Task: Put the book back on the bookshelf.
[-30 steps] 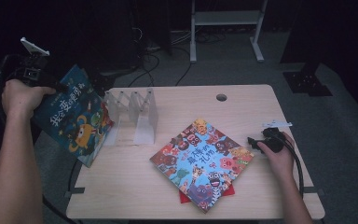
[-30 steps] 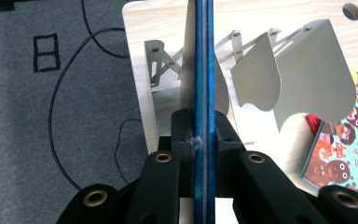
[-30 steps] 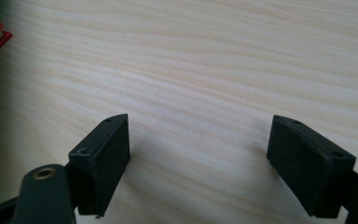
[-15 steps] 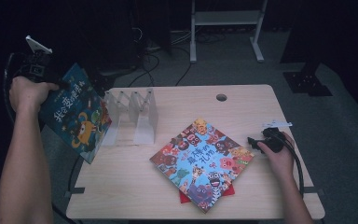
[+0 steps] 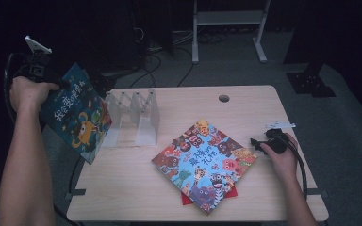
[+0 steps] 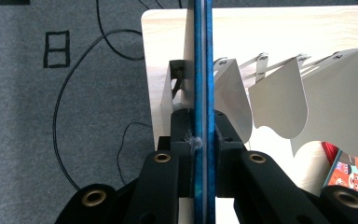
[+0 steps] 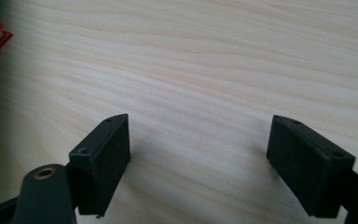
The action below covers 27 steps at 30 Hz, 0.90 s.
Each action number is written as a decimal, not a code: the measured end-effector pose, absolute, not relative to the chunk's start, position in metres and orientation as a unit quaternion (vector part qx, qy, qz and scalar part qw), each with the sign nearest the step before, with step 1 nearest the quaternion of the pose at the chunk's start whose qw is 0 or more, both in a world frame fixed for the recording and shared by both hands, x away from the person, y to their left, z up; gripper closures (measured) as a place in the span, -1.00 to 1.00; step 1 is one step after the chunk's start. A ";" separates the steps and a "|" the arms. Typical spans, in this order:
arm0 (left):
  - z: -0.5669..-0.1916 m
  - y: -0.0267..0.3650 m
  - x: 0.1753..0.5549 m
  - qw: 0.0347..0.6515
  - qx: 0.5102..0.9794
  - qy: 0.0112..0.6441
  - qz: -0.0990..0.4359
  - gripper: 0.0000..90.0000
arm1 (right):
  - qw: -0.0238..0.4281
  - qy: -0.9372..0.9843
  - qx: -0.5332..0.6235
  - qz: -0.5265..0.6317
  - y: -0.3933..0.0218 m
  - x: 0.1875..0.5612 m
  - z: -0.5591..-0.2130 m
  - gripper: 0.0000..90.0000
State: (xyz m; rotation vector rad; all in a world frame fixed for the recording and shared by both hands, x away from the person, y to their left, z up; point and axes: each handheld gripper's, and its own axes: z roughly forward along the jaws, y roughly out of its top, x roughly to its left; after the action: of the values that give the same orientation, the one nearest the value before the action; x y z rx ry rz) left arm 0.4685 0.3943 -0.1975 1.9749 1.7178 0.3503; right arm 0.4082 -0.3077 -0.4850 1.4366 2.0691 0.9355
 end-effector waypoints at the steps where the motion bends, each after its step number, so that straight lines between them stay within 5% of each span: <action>1: -0.198 0.395 0.468 0.247 0.725 0.630 0.128 0.77 | 0.226 0.750 0.521 0.340 -0.308 0.408 -0.485 -0.55; 20: -0.191 0.393 0.461 0.253 0.737 0.608 0.152 0.32 | 0.225 0.750 0.521 0.339 -0.308 0.408 -0.485 -0.55; 27: -0.179 0.396 0.455 0.274 0.737 0.593 0.173 0.31 | 0.225 0.750 0.521 0.339 -0.308 0.408 -0.485 -0.55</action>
State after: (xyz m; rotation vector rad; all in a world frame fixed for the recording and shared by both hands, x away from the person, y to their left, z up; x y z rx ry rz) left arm 0.4553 0.3957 -0.1791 1.9836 1.5942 0.4656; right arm 0.4081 -0.3076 -0.4850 1.4379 2.0695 0.9357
